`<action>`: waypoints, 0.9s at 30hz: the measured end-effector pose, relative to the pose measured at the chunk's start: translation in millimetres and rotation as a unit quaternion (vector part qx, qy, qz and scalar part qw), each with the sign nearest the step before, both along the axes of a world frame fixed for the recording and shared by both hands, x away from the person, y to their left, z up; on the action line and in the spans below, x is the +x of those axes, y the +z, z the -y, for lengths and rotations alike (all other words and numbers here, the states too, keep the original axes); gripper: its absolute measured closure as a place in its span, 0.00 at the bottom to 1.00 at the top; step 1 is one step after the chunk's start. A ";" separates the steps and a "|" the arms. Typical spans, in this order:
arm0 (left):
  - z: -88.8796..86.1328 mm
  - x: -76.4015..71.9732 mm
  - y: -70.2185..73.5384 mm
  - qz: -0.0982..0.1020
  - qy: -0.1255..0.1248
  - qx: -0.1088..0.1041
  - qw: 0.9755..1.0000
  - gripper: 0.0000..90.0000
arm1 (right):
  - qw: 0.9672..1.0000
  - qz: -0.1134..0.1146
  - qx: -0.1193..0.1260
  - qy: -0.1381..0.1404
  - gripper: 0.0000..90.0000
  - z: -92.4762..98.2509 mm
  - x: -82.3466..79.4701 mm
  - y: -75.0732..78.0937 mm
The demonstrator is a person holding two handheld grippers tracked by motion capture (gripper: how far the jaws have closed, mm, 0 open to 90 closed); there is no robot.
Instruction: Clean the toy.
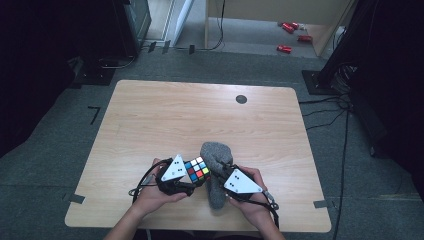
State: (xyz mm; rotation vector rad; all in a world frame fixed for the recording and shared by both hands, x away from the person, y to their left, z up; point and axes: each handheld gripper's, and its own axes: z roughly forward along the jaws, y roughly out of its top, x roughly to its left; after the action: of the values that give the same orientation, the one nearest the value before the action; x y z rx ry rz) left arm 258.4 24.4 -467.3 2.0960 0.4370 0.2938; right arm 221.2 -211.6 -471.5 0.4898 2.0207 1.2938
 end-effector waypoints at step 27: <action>-13.2 6.9 7.0 -0.010 0.056 -0.076 0.995 0.39 | 0.996 -0.034 -0.058 0.057 0.76 -8.6 2.5 -19.1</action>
State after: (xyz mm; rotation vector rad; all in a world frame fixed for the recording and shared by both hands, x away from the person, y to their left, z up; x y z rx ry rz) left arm 265.3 37.7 -460.3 1.9318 0.5736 0.2955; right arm 223.7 -203.0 -490.6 0.3728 2.1943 1.2316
